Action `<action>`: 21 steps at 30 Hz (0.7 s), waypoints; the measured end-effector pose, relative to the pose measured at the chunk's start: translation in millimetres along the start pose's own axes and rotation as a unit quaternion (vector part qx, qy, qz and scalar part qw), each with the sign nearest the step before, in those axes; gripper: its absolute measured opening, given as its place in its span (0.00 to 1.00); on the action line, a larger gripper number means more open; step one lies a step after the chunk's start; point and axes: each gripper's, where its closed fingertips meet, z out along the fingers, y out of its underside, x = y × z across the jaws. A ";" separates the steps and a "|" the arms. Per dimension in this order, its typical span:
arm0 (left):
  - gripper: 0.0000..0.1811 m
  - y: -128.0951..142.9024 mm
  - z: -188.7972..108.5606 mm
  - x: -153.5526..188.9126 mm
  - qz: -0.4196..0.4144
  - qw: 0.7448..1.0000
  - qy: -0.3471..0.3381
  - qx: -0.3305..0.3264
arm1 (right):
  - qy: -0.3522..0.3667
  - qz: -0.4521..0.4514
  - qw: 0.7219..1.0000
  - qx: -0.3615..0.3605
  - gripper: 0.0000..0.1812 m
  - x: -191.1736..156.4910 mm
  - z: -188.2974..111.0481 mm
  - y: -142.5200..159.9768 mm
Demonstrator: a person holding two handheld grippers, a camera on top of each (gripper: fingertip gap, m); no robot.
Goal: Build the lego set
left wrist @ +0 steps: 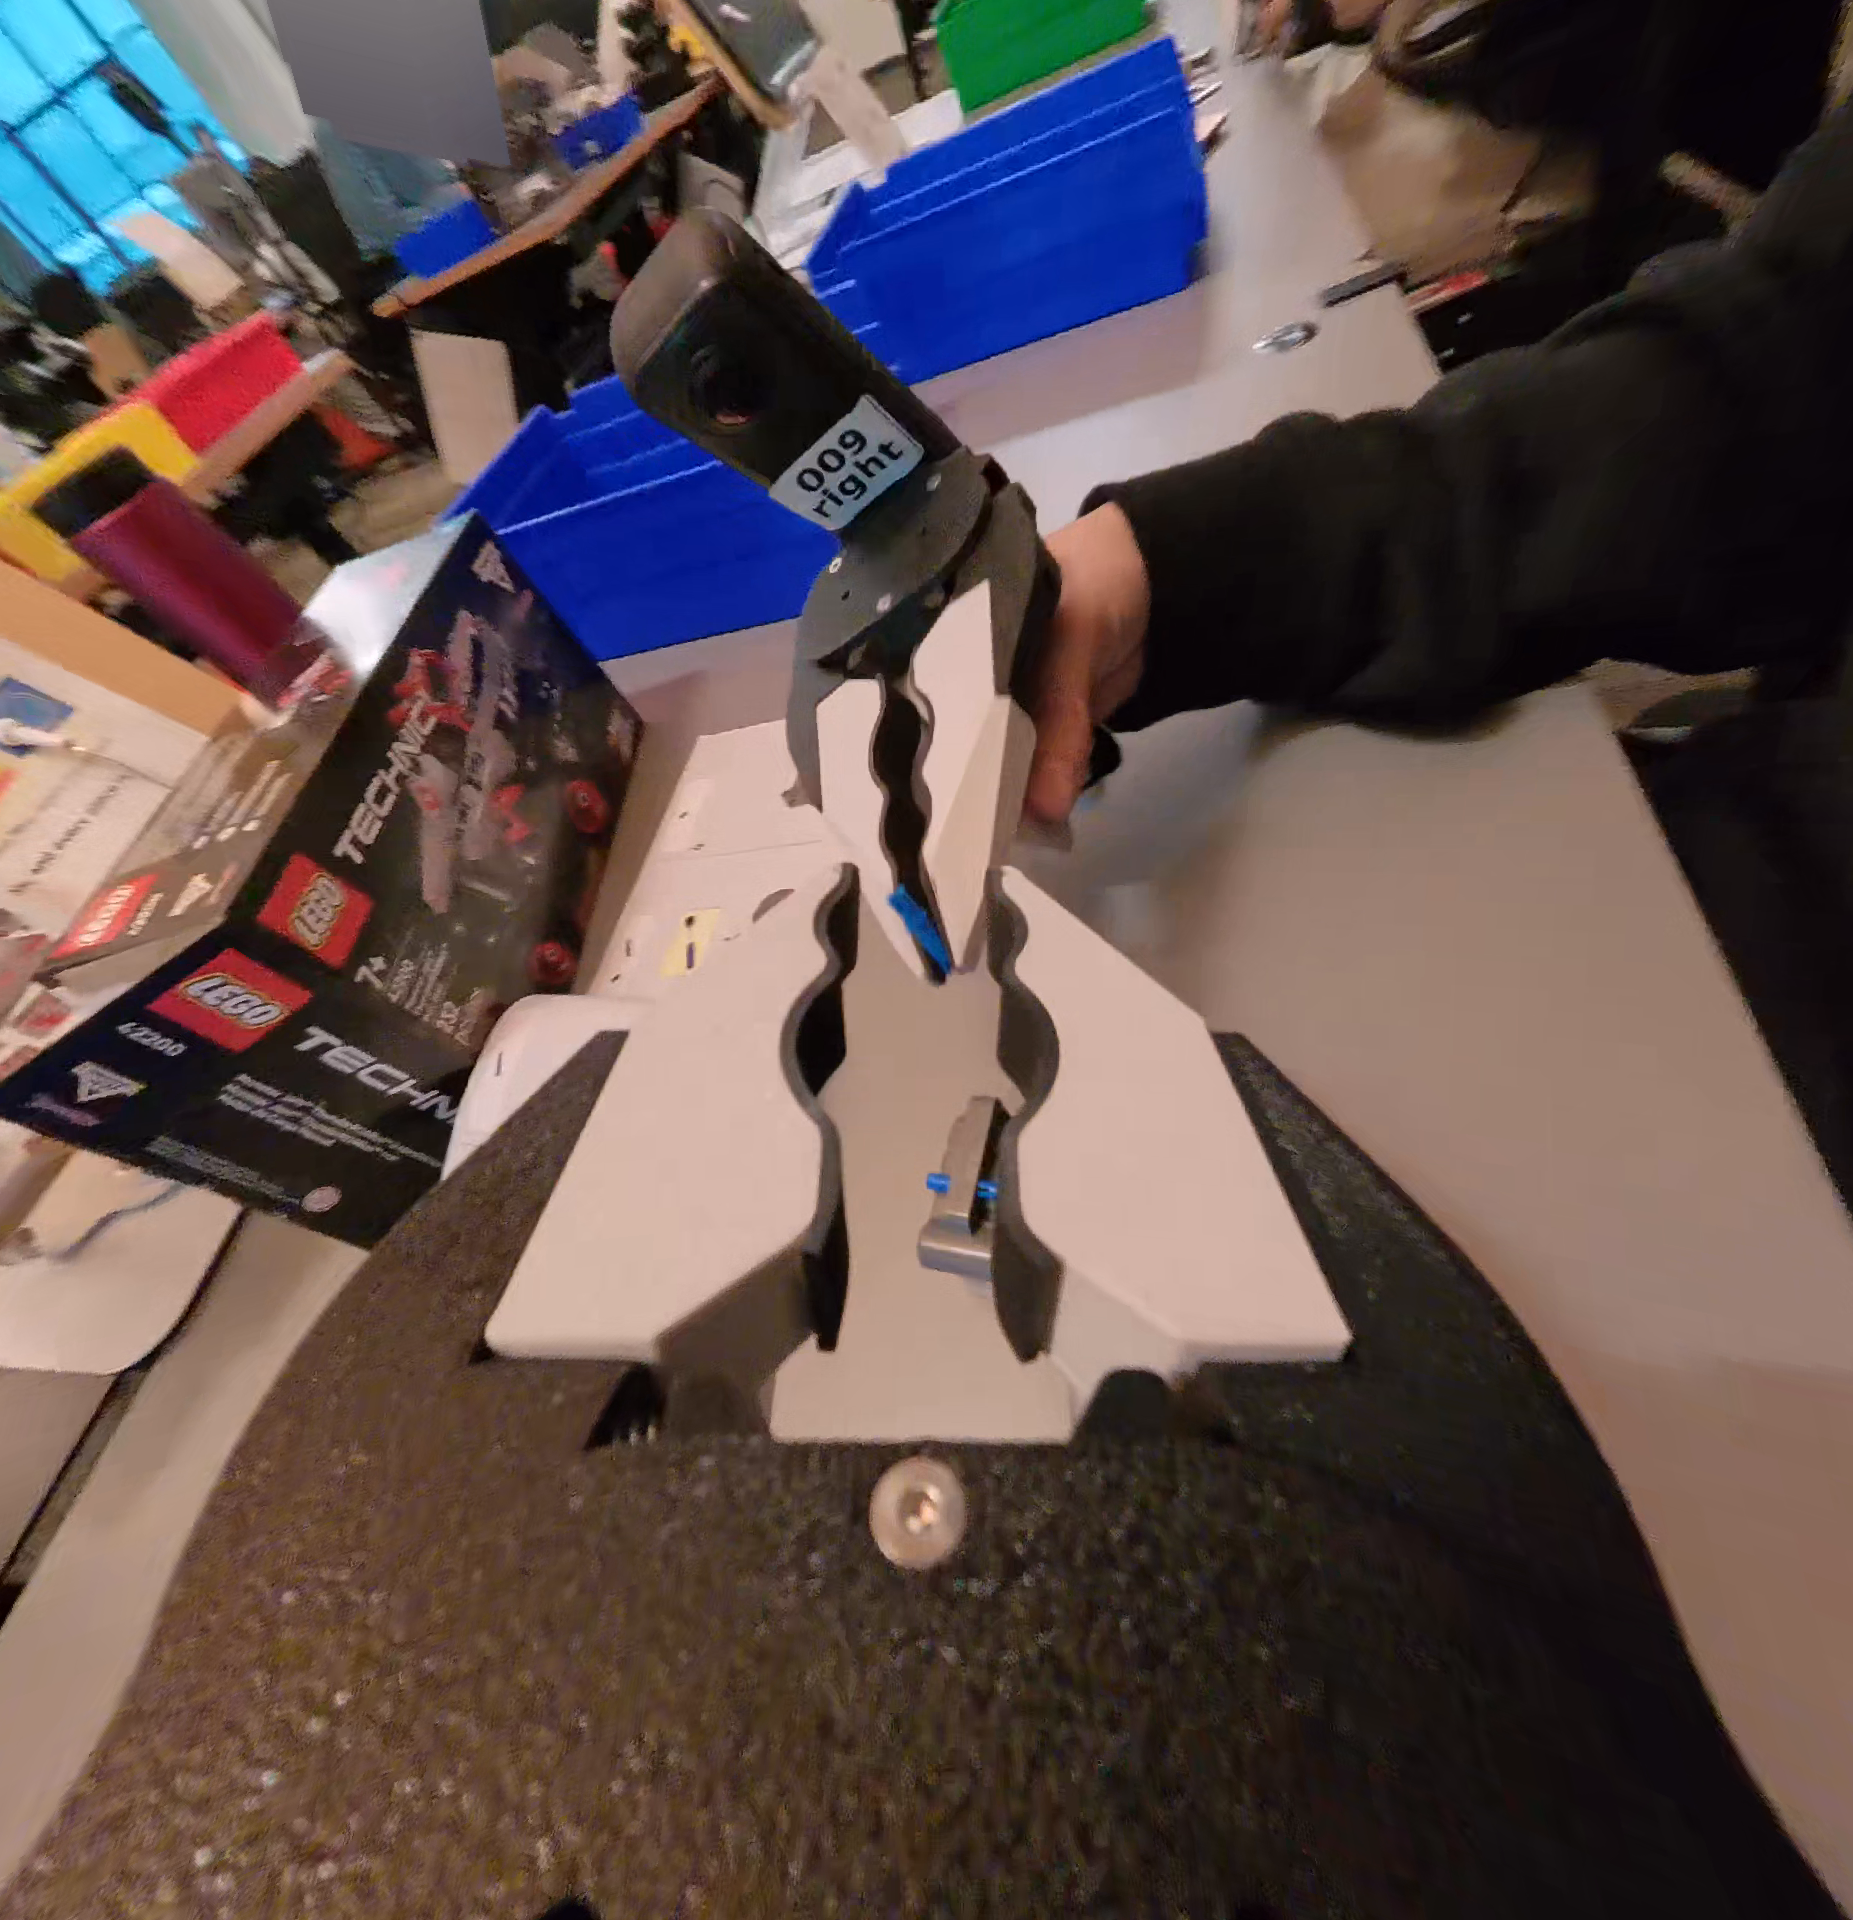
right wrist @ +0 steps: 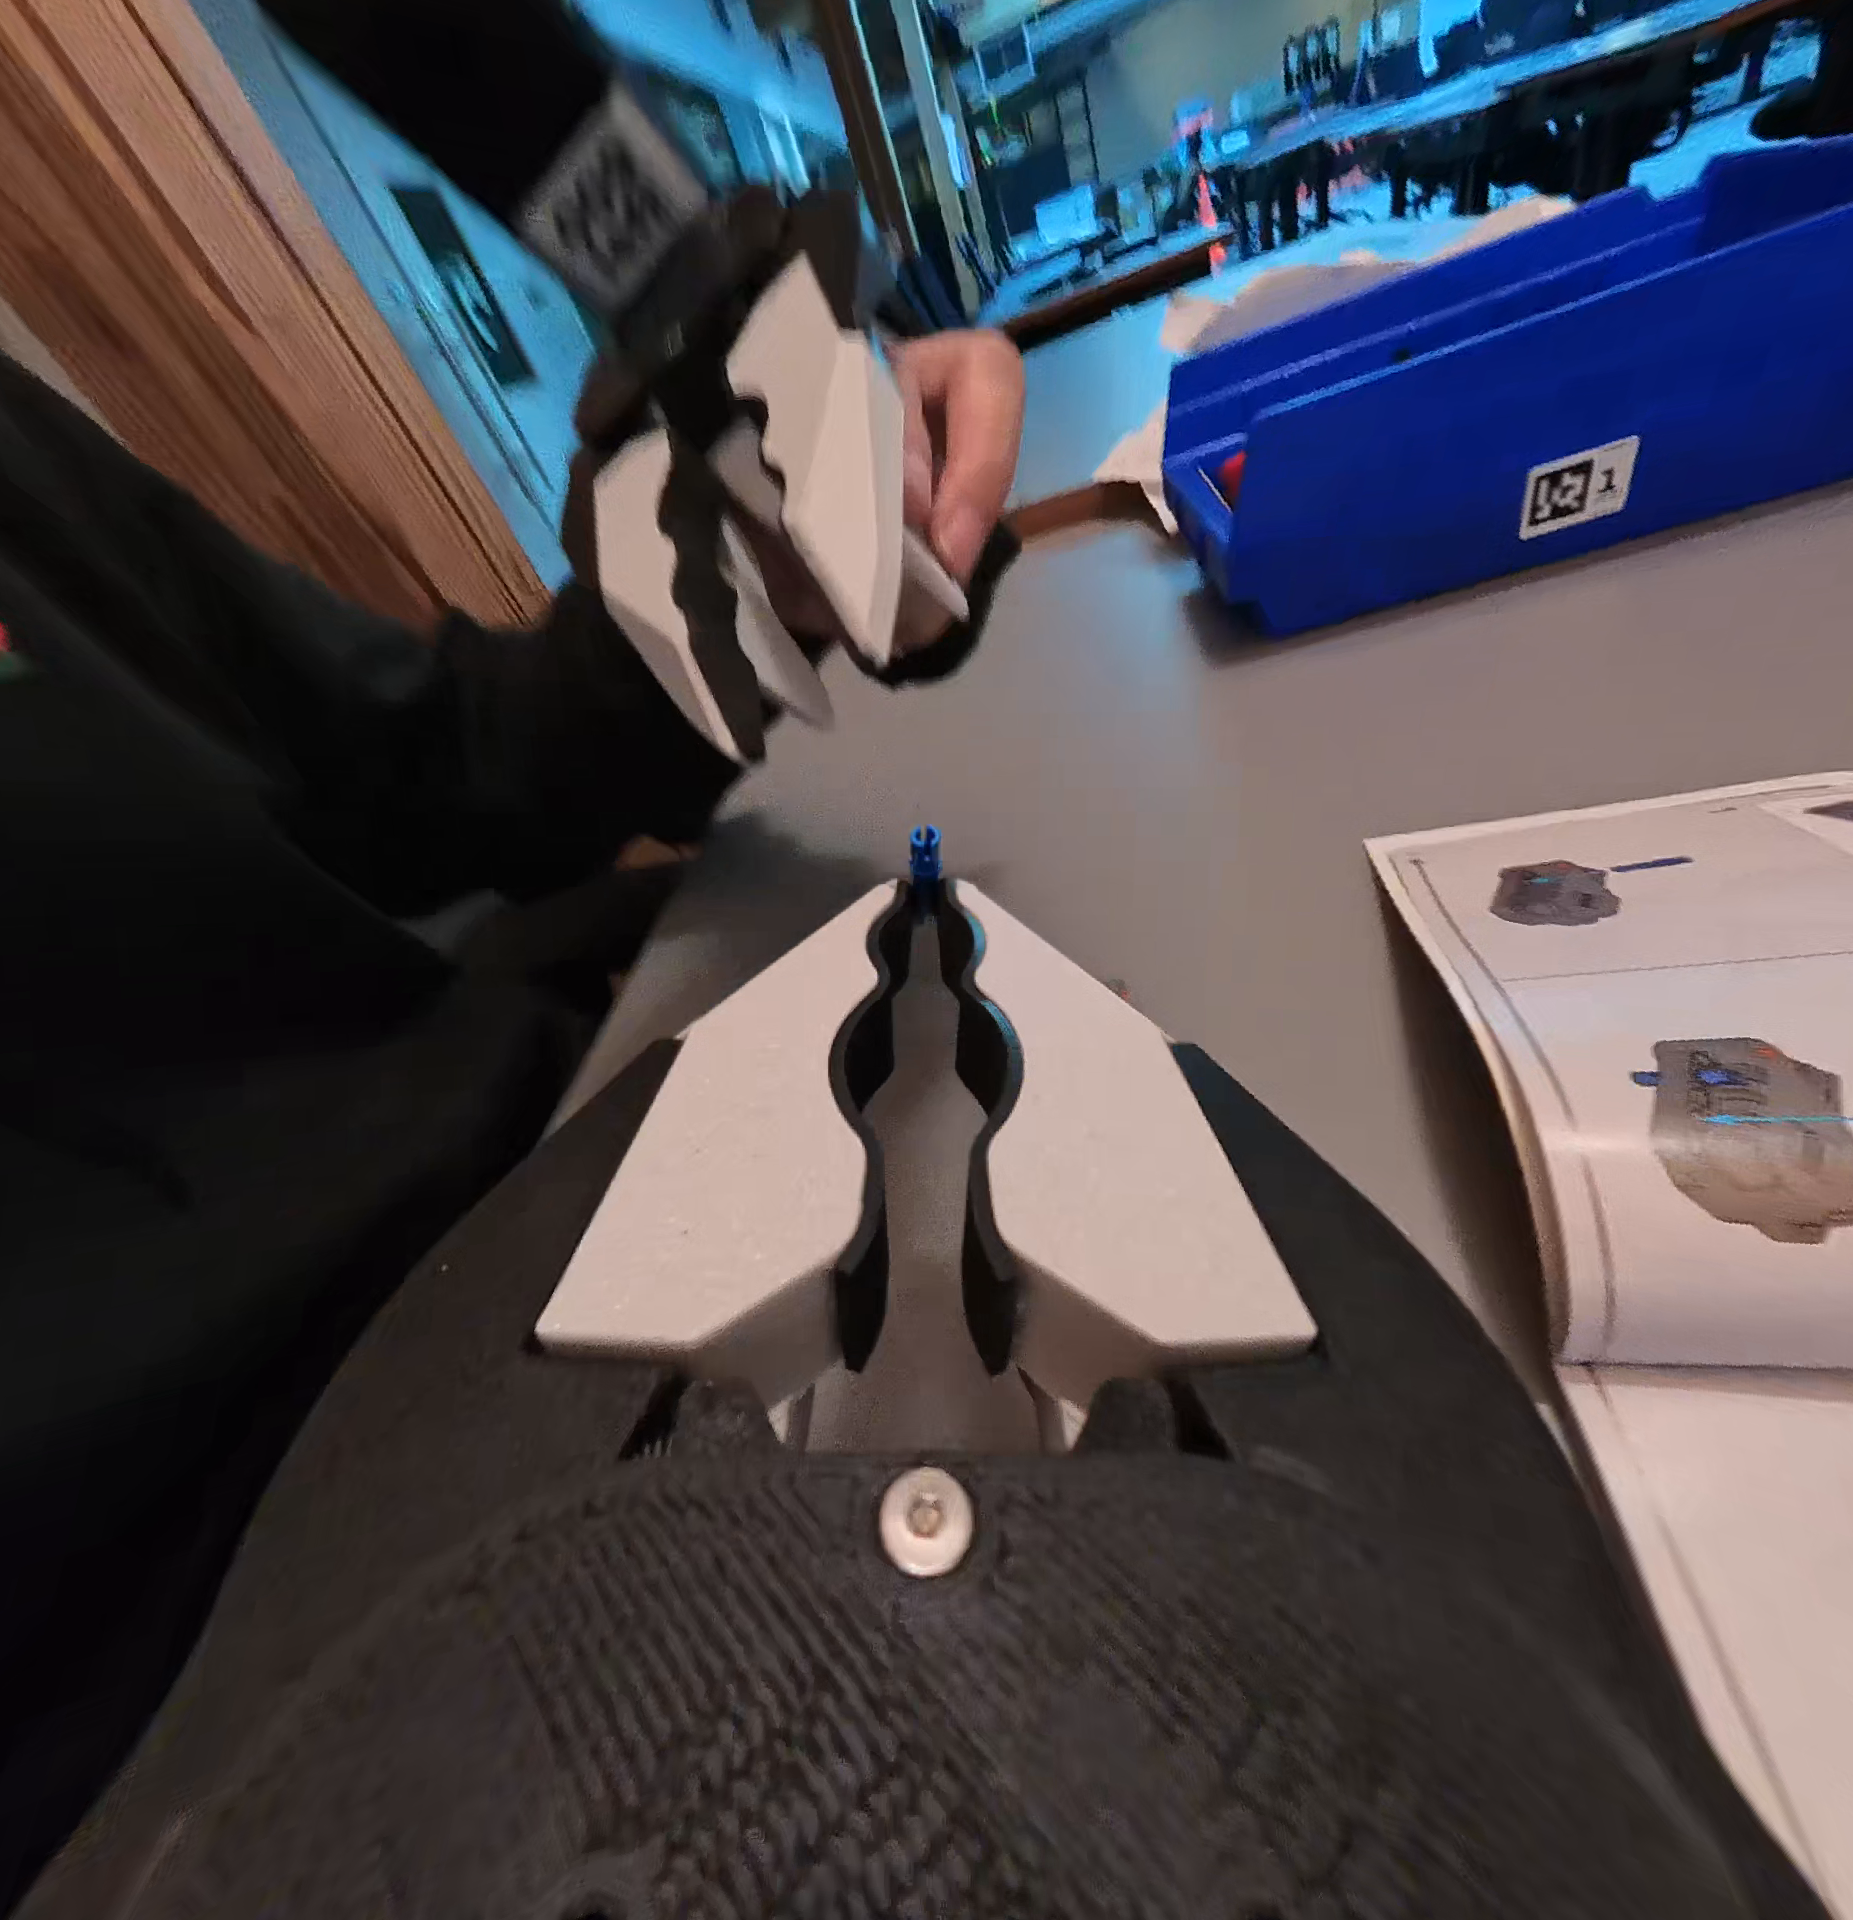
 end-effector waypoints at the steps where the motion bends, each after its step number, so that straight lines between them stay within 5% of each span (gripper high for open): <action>1: 0.10 0.8 -1.4 0.4 -0.007 1.000 0.018 -0.009 | 0.006 -0.016 1.000 -0.012 0.01 0.4 2.3 3.1; 7: 0.05 23.3 8.7 -0.8 -0.021 0.994 0.054 -0.087 | 0.045 -0.106 0.993 -0.041 0.02 0.3 11.4 6.3; 16: 0.00 31.3 15.7 8.0 -0.070 0.988 0.100 -0.097 | 0.042 -0.109 0.991 -0.060 0.02 -0.1 14.7 13.7; 21: 0.00 35.1 16.0 -6.9 -0.186 0.976 0.089 -0.064 | 0.057 -0.098 0.992 -0.054 0.04 7.5 10.1 14.5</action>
